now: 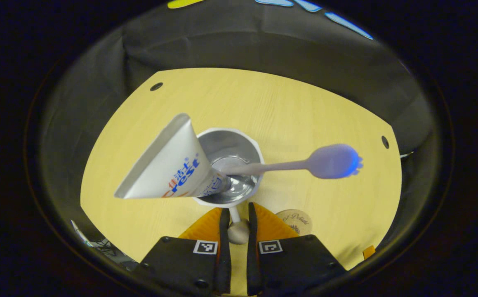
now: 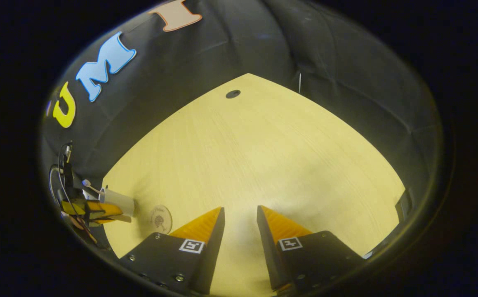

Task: Put the toothbrush and toothpaste on the desktop into the cup, then pick up the cup and place it on the coaster on the desktop.

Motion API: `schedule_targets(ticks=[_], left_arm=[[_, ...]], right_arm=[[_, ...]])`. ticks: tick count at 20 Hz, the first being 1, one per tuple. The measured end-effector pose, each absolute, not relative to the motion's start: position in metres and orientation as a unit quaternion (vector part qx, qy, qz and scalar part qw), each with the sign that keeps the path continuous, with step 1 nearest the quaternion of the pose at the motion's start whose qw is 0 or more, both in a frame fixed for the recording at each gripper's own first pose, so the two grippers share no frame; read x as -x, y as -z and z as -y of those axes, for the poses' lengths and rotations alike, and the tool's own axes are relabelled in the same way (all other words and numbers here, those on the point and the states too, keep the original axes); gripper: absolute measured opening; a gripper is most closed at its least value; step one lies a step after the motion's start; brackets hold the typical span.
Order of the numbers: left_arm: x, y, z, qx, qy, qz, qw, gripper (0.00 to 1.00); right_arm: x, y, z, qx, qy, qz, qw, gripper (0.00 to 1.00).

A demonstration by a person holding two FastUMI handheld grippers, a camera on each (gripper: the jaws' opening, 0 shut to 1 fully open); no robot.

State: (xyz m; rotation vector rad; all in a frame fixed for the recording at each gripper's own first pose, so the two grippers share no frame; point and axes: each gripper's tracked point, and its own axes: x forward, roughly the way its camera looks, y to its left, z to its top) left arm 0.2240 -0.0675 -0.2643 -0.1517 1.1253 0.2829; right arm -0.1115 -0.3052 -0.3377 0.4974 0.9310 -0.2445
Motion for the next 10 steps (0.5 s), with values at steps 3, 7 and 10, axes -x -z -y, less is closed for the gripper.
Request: schedule_targets(ticks=[3, 7, 10], left_arm=[[-0.209, 0.254, 0.098, 0.064, -0.105, -0.536, 0.835, 0.22], [-0.186, 0.256, 0.141, 0.062, -0.07, -0.551, 0.829, 0.22], [-0.166, 0.266, 0.175, 0.06, -0.051, -0.563, 0.823, 0.22]], right_arm=[[0.114, 0.335, 0.305, -0.238, 0.116, -0.439, 0.859, 0.47], [0.123, 0.333, 0.307, -0.241, 0.118, -0.436, 0.859, 0.51], [0.131, 0.331, 0.311, -0.243, 0.123, -0.434, 0.859, 0.51]])
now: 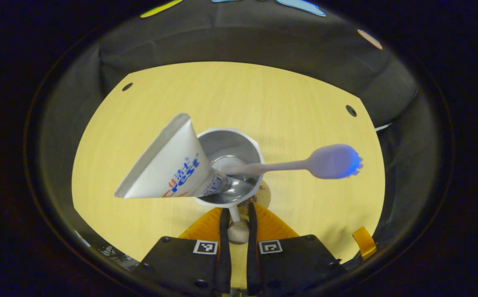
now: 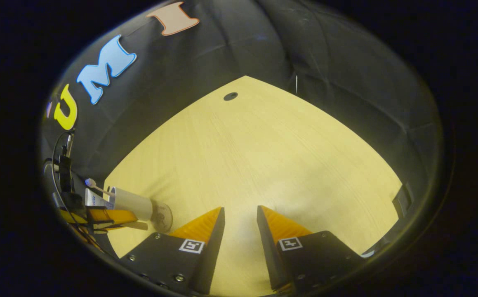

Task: Put the toothbrush and toothpaste on the desktop into the cup, then pick up the cup and place it on the coaster on the desktop.

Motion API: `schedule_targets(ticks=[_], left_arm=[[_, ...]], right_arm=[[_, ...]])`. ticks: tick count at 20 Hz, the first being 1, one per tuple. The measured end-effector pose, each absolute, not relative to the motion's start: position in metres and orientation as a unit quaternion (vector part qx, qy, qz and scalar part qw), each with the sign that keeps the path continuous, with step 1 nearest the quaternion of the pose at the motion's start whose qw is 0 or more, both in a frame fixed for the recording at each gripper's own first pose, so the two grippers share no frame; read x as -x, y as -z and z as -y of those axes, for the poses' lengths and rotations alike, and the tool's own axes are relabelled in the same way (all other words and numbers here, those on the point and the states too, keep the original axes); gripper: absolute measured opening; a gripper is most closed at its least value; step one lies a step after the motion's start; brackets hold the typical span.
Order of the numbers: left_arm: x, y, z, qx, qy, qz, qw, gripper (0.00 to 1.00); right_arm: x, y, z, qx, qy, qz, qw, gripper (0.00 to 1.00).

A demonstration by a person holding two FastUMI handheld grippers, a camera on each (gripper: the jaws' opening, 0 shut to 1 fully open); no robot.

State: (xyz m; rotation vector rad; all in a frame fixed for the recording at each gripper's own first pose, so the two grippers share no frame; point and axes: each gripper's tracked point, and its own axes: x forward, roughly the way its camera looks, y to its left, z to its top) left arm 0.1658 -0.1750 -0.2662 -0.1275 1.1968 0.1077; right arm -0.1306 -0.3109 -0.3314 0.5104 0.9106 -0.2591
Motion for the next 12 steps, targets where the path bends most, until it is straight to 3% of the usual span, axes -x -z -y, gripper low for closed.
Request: schedule_targets(ticks=[12], left_arm=[[-0.118, 0.282, 0.209, 0.048, -0.032, -0.579, 0.813, 0.22]], right_arm=[[0.146, 0.34, 0.325, -0.254, 0.122, -0.435, 0.855, 0.51]])
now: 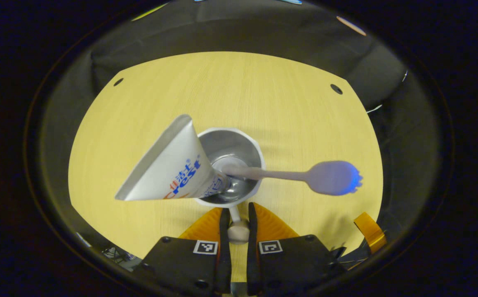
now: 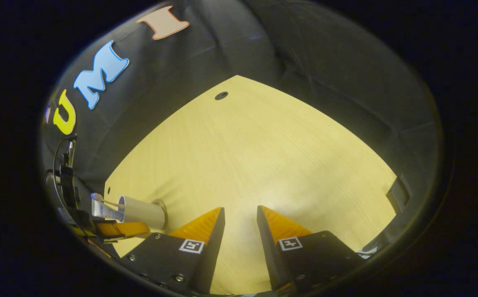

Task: Put the toothbrush and toothpaste on the desktop into the cup, then pick up the cup and place it on the coaster on the desktop.

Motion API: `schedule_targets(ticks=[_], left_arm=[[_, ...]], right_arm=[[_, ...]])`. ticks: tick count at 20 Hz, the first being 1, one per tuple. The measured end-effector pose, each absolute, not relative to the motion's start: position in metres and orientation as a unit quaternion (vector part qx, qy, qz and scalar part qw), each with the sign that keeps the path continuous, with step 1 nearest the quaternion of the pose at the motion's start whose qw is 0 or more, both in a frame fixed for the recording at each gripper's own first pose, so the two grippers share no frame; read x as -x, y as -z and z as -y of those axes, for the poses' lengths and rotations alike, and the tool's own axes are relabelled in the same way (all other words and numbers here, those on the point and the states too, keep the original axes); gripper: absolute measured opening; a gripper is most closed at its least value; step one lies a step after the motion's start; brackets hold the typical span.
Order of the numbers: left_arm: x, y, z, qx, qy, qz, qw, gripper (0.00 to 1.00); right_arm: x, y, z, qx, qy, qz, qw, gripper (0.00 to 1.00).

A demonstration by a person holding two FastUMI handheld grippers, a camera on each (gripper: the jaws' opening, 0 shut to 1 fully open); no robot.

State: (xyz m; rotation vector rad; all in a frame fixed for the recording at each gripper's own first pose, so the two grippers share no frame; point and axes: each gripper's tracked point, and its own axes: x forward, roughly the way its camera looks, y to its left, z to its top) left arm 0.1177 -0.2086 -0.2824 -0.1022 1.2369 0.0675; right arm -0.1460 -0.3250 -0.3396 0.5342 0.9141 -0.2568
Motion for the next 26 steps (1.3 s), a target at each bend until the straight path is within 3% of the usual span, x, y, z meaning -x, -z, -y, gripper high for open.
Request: schedule_targets(ticks=[3, 4, 8, 9, 11, 12, 13, 15, 21, 26], left_arm=[[-0.116, 0.29, 0.213, 0.048, -0.029, -0.586, 0.808, 0.22], [-0.113, 0.288, 0.215, 0.047, -0.026, -0.588, 0.807, 0.27], [-0.111, 0.285, 0.218, 0.057, -0.018, -0.58, 0.812, 0.3], [-0.108, 0.282, 0.22, 0.062, -0.016, -0.579, 0.813, 0.36], [-0.102, 0.277, 0.224, 0.065, -0.009, -0.578, 0.813, 0.31], [-0.101, 0.275, 0.224, 0.06, -0.004, -0.575, 0.816, 0.41], [-0.102, 0.272, 0.224, 0.057, -0.001, -0.566, 0.823, 0.41], [-0.102, 0.274, 0.223, 0.059, 0.002, -0.563, 0.824, 0.31], [-0.118, 0.273, 0.208, 0.041, -0.006, -0.551, 0.834, 0.41], [-0.133, 0.276, 0.193, 0.019, -0.01, -0.541, 0.841, 0.36]], right_arm=[[0.146, 0.339, 0.327, -0.252, 0.115, -0.435, 0.857, 0.51], [0.145, 0.339, 0.329, -0.253, 0.113, -0.434, 0.857, 0.51], [0.141, 0.339, 0.325, -0.254, 0.104, -0.435, 0.858, 0.51], [0.14, 0.34, 0.322, -0.253, 0.1, -0.436, 0.858, 0.51], [0.135, 0.34, 0.316, -0.252, 0.093, -0.437, 0.858, 0.51], [0.136, 0.339, 0.312, -0.251, 0.087, -0.435, 0.861, 0.51], [0.134, 0.34, 0.308, -0.249, 0.08, -0.435, 0.862, 0.51], [0.142, 0.34, 0.298, -0.244, 0.065, -0.436, 0.864, 0.51], [0.16, 0.335, 0.289, -0.23, 0.042, -0.438, 0.868, 0.51], [0.172, 0.334, 0.303, -0.239, 0.057, -0.432, 0.868, 0.51]])
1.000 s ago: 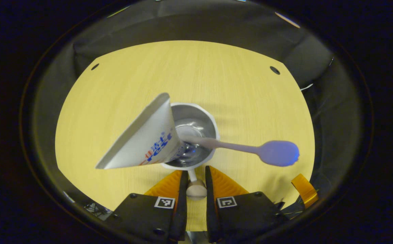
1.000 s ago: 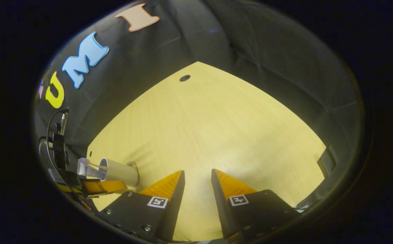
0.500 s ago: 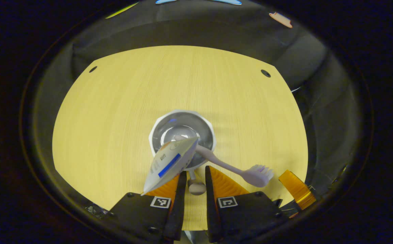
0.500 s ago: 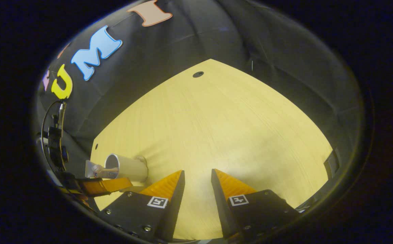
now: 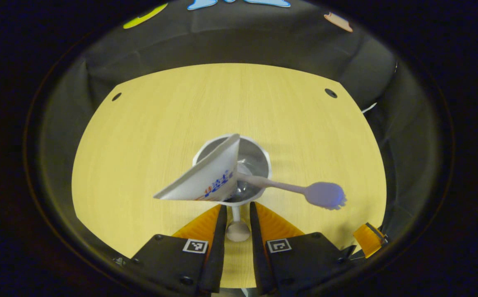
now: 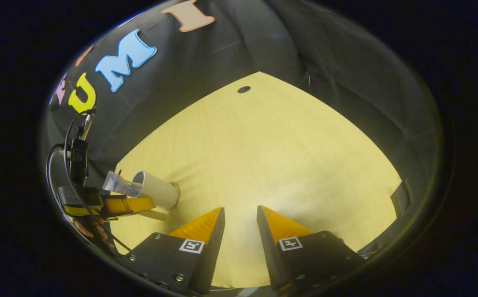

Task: Put the toothbrush and toothpaste on the desktop into the cup, then pick up the cup and place it on the coaster on the desktop.

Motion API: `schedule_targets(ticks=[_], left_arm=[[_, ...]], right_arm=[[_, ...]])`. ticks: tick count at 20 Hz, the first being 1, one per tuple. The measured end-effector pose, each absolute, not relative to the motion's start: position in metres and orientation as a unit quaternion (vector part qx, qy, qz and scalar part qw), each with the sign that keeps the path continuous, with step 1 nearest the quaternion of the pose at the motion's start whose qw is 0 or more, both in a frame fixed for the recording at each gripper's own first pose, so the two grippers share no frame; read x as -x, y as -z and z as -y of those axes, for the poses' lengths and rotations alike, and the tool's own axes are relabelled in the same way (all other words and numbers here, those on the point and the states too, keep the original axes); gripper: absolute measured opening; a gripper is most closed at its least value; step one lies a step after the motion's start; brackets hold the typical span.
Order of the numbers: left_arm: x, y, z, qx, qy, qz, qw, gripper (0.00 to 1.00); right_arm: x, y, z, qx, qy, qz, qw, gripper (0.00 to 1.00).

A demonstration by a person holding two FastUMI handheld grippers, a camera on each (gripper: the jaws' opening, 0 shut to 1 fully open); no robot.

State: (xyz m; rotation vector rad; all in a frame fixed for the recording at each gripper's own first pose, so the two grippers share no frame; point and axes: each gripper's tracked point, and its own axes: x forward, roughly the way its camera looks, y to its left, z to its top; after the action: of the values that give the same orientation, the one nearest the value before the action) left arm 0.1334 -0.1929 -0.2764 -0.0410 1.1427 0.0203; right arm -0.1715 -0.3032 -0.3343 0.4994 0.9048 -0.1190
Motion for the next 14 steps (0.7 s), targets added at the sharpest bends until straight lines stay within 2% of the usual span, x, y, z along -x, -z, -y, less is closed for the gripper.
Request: schedule_targets(ticks=[5, 6, 8, 10, 11, 14], left_arm=[[-0.132, 0.273, 0.195, 0.034, 0.002, -0.53, 0.847, 0.38], [-0.133, 0.27, 0.195, 0.035, 0.006, -0.526, 0.85, 0.42], [-0.127, 0.267, 0.201, 0.037, 0.022, -0.525, 0.85, 0.67], [-0.123, 0.263, 0.201, 0.042, 0.028, -0.525, 0.85, 0.86], [-0.122, 0.262, 0.201, 0.045, 0.03, -0.524, 0.85, 0.81], [-0.111, 0.253, 0.199, 0.05, 0.04, -0.519, 0.853, 0.81]], right_arm=[[0.175, 0.335, 0.304, -0.241, 0.058, -0.429, 0.868, 0.51], [0.175, 0.335, 0.304, -0.24, 0.056, -0.429, 0.869, 0.51], [0.175, 0.335, 0.301, -0.237, 0.049, -0.43, 0.87, 0.51], [0.175, 0.335, 0.293, -0.233, 0.041, -0.429, 0.872, 0.51], [0.174, 0.333, 0.289, -0.231, 0.038, -0.428, 0.873, 0.51], [0.166, 0.328, 0.276, -0.224, 0.027, -0.424, 0.877, 0.51]])
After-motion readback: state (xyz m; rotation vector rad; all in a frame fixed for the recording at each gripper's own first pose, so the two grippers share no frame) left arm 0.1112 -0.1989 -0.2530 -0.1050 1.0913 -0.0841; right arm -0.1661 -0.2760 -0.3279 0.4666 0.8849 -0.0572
